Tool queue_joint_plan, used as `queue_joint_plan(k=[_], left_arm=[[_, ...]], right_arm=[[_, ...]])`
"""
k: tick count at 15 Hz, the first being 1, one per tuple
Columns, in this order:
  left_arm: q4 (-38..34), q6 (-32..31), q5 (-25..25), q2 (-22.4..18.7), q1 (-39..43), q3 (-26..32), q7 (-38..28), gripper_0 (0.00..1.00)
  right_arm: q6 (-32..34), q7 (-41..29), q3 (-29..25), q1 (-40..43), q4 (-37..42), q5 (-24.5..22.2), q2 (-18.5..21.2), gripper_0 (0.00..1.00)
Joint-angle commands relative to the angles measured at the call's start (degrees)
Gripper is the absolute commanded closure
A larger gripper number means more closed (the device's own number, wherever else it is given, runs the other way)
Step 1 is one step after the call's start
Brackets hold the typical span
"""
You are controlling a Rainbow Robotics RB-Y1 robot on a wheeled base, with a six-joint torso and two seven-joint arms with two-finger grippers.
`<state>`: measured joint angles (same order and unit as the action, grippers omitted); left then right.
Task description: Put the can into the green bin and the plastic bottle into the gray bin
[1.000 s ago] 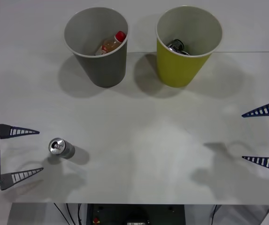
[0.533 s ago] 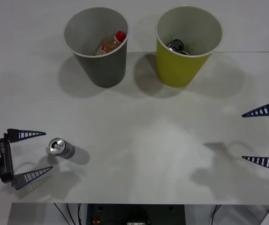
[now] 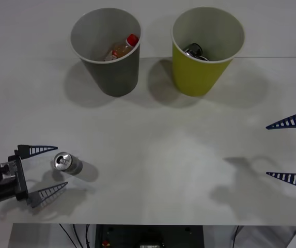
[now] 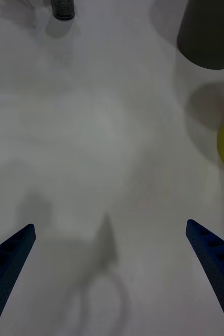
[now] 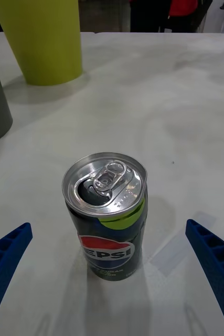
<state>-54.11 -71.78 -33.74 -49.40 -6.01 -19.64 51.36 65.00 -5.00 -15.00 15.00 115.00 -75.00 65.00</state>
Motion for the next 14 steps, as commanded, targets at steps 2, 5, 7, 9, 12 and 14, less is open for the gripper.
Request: queue_joint_plan(k=[2,5,7,9,12,14], left_arm=[[5.0,-1.0,0.0,3.0,-2.6,-0.8,2.2,0.00],[6.7,-1.0,0.0,5.2,-3.7,-0.8,2.9,0.00],[7.4,-0.9,0.0,6.8,-4.4,-0.8,3.0,0.00],[7.4,-0.5,0.0,7.9,-4.8,-0.8,3.0,0.00],[7.4,0.1,-0.1,8.4,-5.1,-0.8,2.9,0.00],[7.4,0.1,0.0,8.5,-5.1,-0.8,2.7,0.54]], right_arm=[[0.0,0.0,0.0,0.0,0.0,0.0,0.0,0.00],[0.0,0.0,0.0,0.0,0.0,0.0,0.0,0.00],[0.0,0.0,0.0,0.0,0.0,0.0,0.0,0.00],[0.0,0.0,0.0,0.0,0.0,0.0,0.0,0.00],[0.0,0.0,0.0,0.0,0.0,0.0,0.0,0.00],[0.0,0.0,0.0,0.0,0.0,0.0,0.0,0.00]])
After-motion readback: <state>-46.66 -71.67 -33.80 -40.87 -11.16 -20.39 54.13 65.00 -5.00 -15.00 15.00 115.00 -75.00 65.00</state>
